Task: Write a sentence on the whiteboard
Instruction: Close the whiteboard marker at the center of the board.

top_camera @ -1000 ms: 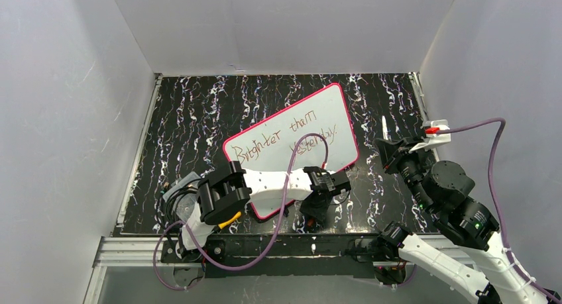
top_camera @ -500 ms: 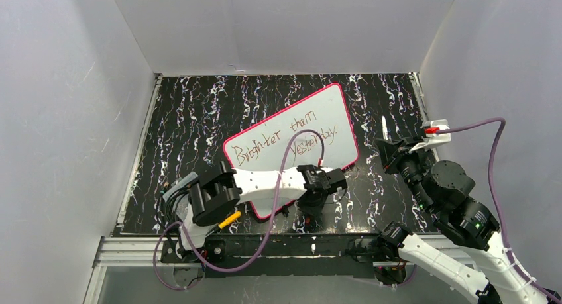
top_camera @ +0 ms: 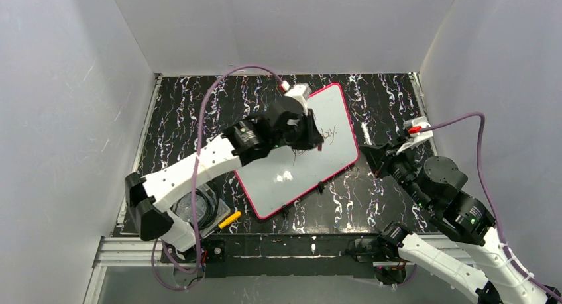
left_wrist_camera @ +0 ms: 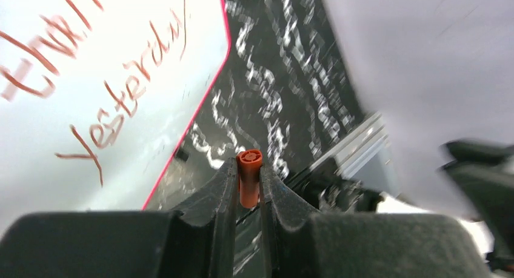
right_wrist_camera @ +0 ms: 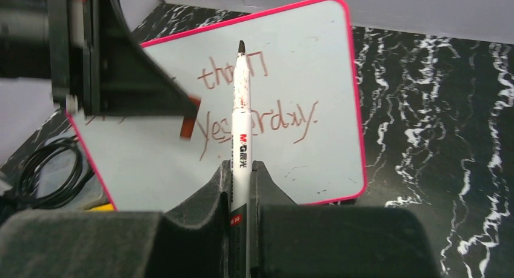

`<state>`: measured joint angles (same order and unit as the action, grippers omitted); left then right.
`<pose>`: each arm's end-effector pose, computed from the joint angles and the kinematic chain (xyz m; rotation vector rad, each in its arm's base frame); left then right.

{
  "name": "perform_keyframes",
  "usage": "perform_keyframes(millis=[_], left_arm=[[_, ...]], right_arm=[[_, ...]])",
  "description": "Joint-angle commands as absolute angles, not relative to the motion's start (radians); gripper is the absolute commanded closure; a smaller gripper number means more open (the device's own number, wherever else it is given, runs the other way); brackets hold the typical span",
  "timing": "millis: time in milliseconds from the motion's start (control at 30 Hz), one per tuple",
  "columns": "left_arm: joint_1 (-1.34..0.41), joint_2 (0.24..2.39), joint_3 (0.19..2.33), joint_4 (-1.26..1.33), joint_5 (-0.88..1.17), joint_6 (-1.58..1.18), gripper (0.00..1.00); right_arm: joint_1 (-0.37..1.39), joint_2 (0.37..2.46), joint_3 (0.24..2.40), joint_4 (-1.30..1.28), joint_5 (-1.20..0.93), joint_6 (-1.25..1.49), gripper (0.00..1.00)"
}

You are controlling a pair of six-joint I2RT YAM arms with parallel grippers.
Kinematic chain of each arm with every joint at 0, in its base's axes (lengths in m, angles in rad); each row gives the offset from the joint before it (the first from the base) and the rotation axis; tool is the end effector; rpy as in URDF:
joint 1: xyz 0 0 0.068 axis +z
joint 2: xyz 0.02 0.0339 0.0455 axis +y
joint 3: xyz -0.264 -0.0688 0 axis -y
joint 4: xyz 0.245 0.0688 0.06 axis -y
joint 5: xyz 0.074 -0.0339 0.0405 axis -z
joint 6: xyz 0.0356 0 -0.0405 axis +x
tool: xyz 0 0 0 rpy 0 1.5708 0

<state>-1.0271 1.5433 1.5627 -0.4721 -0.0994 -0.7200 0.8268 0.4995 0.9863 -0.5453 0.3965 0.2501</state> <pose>0.1866 -0.3019 0.3943 0.2651 2.1547 -0.9714 0.0666 0.0520 0.4013 -0.1664 1.6401 0.5040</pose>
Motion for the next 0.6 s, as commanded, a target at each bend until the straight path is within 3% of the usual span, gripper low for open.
perform_keyframes(millis=[0,233,567], left_arm=[[-0.947,1.425,1.499,-0.293,-0.090,-0.768,1.00],[-0.841,1.311,1.355,-0.098,-0.093,-0.907,1.00],[-0.824,1.284,1.273,0.029,-0.023,-1.040,1.00]], right_arm=[[0.831,0.517,0.961,-0.466,0.205,0.229,0.99],[0.831,0.562,0.889,-0.354,-0.026,0.226,0.99],[0.831,0.663,0.855,-0.261,-0.005,0.228,0.99]])
